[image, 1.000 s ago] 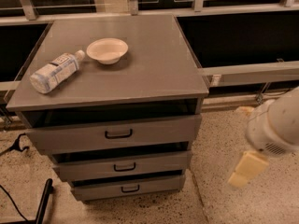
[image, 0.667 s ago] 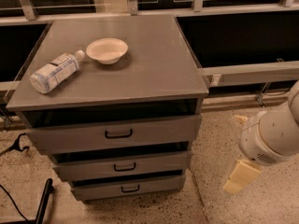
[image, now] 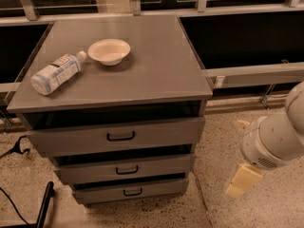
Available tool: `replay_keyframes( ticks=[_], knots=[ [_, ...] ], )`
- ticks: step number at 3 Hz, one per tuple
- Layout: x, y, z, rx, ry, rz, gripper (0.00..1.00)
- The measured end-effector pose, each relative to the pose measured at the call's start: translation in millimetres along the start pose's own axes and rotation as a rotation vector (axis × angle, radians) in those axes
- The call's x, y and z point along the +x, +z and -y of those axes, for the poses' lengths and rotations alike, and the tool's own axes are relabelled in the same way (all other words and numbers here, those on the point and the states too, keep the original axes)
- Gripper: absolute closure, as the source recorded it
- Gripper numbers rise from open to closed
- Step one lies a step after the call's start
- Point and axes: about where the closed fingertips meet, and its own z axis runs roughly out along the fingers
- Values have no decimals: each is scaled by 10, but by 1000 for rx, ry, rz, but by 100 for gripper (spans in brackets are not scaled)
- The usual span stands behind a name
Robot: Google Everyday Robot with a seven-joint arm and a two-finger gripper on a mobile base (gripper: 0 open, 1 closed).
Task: Open bottom drawer
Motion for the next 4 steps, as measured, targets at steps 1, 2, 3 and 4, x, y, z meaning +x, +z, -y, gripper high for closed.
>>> replay_keyframes(
  ticks=[1,2,3,4],
  knots=[
    [281,487,-176,-27,44,-12,0],
    [670,1196,-501,-60,96,-6,0],
    [980,1995,-949,-122,155,53,0],
    [983,2358,-965,-114,196,108,0]
  ],
)
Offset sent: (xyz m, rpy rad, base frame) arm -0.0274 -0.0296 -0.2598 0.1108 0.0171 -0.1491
